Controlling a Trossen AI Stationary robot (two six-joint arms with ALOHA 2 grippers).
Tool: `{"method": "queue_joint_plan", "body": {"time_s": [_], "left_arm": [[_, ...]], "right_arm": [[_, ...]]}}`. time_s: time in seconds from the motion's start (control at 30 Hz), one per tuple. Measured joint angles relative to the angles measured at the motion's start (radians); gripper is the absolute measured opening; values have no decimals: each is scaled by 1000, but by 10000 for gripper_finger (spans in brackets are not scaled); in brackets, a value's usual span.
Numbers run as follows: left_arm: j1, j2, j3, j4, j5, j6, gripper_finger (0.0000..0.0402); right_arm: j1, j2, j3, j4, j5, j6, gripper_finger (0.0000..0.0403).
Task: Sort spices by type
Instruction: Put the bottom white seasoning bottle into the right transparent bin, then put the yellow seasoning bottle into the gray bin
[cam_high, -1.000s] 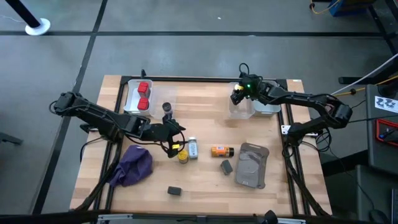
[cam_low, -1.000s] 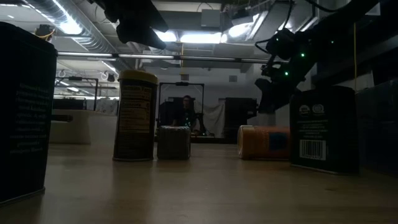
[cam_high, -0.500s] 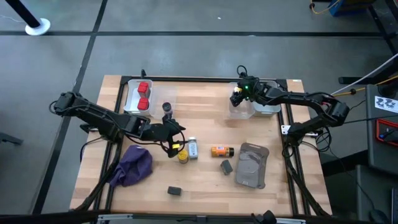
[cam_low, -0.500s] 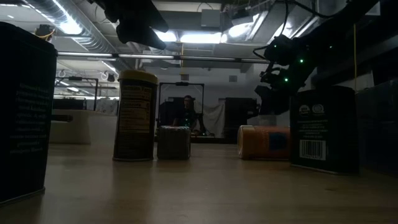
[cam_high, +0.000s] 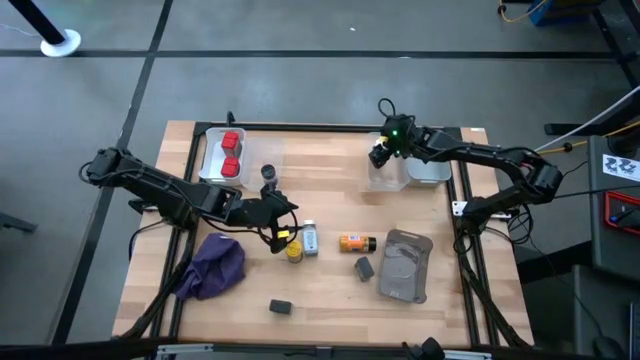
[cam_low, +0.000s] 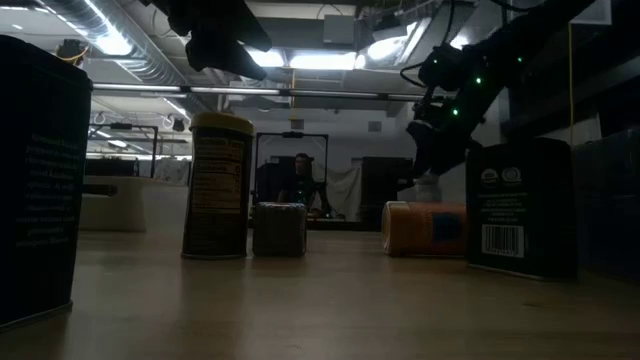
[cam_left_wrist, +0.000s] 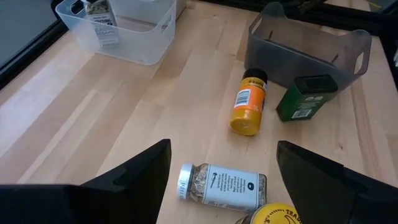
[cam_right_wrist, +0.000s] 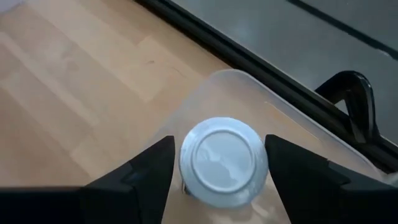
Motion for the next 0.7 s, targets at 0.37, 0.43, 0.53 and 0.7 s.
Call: {"method": "queue_joint_plan", "body": {"time_s": [0.37, 0.43, 0.53, 0.7], "left_arm": [[0, 0, 0, 0, 0, 8, 276], [0, 0, 0, 0, 0, 10, 276], [0, 0, 0, 0, 0, 35, 276], [0, 0, 0, 0, 0, 41, 276]], "right_arm": [[0, 0, 220, -319, 0, -10, 250], [2, 0, 265, -364, -2, -11, 250], [2, 0, 329, -411, -52, -12, 250], [64, 0, 394, -411, -182, -12, 250]]}}
